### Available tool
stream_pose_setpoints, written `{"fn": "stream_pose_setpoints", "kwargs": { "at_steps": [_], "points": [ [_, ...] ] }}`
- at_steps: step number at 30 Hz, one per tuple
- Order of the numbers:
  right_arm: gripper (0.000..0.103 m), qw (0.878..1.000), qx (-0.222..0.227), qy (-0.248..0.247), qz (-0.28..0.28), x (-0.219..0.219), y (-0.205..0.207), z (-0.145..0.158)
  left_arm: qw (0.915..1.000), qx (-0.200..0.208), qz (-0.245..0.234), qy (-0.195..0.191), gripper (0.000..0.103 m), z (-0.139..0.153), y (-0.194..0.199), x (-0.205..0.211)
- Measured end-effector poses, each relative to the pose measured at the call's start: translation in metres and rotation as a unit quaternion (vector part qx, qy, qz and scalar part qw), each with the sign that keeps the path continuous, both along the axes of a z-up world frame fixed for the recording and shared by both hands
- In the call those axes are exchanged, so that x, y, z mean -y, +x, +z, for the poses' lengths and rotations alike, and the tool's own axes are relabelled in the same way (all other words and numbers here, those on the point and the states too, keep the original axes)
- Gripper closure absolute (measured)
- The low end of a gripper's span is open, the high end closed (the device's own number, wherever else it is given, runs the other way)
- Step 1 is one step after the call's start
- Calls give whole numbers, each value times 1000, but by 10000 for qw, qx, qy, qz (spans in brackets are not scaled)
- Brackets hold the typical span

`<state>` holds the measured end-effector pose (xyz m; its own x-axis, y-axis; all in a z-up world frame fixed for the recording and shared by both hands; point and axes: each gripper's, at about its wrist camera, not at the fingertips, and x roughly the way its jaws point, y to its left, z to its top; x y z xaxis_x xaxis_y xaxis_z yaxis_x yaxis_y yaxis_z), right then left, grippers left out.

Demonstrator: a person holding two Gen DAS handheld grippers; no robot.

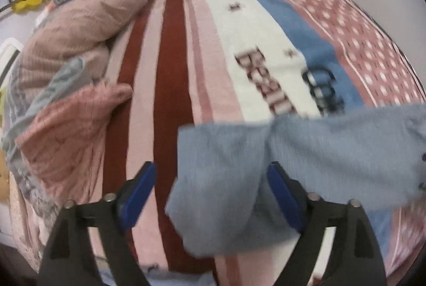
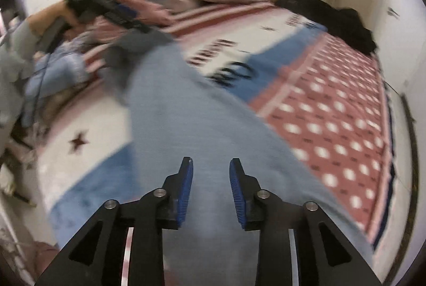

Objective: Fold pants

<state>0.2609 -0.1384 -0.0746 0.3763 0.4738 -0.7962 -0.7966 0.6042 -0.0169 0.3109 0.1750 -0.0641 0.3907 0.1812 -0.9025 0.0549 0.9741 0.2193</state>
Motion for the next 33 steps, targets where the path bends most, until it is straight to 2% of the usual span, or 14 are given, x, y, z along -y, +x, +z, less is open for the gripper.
{"fn": "stream_pose_setpoints", "kwargs": {
  "at_steps": [3, 7, 8, 9, 10, 11, 15, 19, 20, 23, 25, 29, 31, 33],
  "points": [
    [38, 9992, -5, -83, 390, -24, -31, -10, 9991, -287, -190, 244, 16, -15, -17, 3],
    [37, 9963, 103, -533, 664, -45, -57, -36, 9959, -722, -25, 537, 17, -45, -22, -4],
    [37, 9963, 45, -542, 666, -46, -59, -41, 9955, -720, 7, 620, 32, -50, -22, -6],
    [37, 9963, -19, -544, 658, -48, -61, -45, 9948, -694, 3, 743, 70, -53, -21, -7],
    [37, 9964, -74, -546, 647, -49, -62, -48, 9944, -688, 47, 803, 89, -52, -19, -10],
    [37, 9965, -82, -545, 632, -48, -63, -50, 9950, -648, 197, 729, 99, -49, -16, -18],
    [37, 9974, -64, -492, 528, -44, -60, -49, 9938, -240, 754, 781, 99, -25, 3, -50],
    [37, 9983, 91, -498, 298, -34, -52, -44, 9922, -223, 1120, 509, 95, -25, 23, -70],
    [38, 9983, 127, -527, 204, -32, -50, -45, 9910, -213, 1175, 612, 87, -28, 28, -70],
    [38, 9969, 271, -735, -68, -27, -40, -50, 9808, -126, 1435, 1315, 40, -36, 45, -76],
    [39, 9960, 278, -833, -136, -24, -36, -53, 9748, -61, 1680, 1464, 39, -34, 46, -87],
    [39, 9967, 129, -745, -287, -15, -26, -58, 9759, -43, 1938, 1000, 39, -25, 37, -106],
    [39, 9968, 137, -739, -289, -14, -25, -59, 9807, 33, 1786, 795, 32, -21, 29, -104],
    [39, 9967, 149, -758, -259, -15, -26, -59, 9882, -52, 1518, 181, 15, -22, 19, -100]
  ]
}}
